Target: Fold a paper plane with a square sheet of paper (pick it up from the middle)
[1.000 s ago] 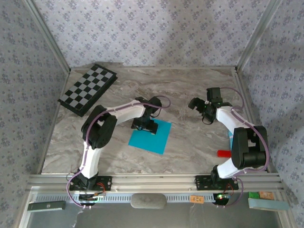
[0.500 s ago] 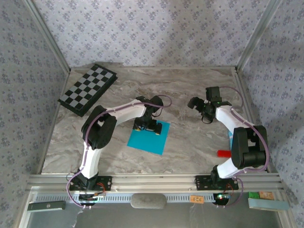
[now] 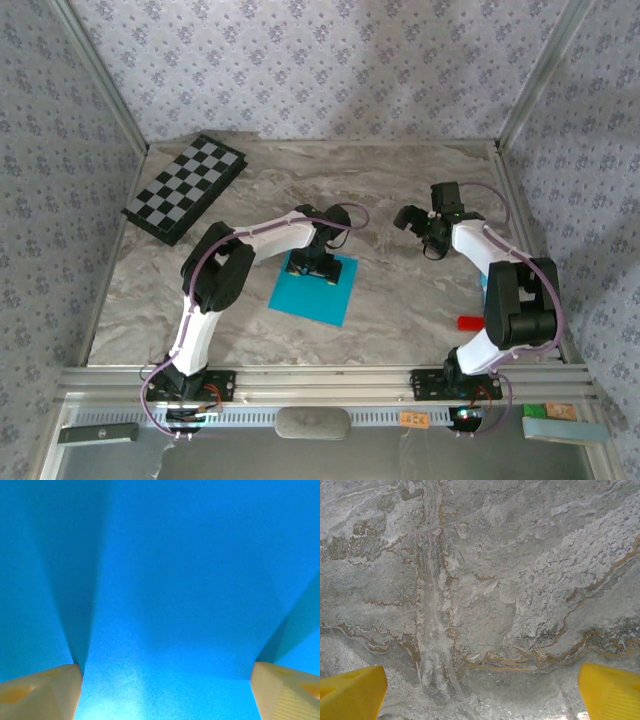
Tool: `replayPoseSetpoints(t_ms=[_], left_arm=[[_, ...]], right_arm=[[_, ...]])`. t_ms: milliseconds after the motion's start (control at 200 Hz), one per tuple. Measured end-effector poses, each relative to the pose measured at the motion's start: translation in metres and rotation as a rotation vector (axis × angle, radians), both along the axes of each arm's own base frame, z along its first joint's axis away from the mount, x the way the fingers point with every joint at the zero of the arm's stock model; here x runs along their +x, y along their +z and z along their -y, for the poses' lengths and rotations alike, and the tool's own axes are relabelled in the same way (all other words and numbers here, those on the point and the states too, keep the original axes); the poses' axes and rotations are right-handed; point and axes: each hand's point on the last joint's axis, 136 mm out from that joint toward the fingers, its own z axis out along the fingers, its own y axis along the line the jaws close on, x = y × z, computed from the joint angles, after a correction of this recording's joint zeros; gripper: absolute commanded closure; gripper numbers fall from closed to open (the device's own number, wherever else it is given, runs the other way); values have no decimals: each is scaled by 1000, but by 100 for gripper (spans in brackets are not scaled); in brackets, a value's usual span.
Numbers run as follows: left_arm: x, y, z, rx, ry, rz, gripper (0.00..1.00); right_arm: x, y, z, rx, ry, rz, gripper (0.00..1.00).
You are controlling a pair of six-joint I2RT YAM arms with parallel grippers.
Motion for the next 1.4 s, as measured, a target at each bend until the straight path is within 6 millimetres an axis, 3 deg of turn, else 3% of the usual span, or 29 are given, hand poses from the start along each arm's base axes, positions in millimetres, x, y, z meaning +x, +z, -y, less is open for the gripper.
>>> replayPoseSetpoints(t_ms=[400, 660, 825, 985, 1084, 1184, 1399], left_arm=[[0, -2, -1, 2, 20, 2, 26], [0, 1, -1, -28, 25, 12, 56], [4, 20, 9, -235, 85, -3, 66], [32, 64, 20, -557, 197, 25, 68], [50, 78, 27, -704, 238, 29, 68], [54, 80, 34, -790, 256, 6, 69], [56, 63, 43, -823, 264, -37, 72]], right_arm=[[0, -2, 0, 0, 0, -5, 0], [1, -1, -1, 4, 2, -1, 0], [9, 6, -11, 55, 33, 46, 0], [12, 14, -31, 149, 102, 106, 2], [9, 16, -49, 209, 160, 130, 5], [4, 20, -73, 266, 230, 147, 9], [-11, 21, -124, 339, 367, 139, 34]])
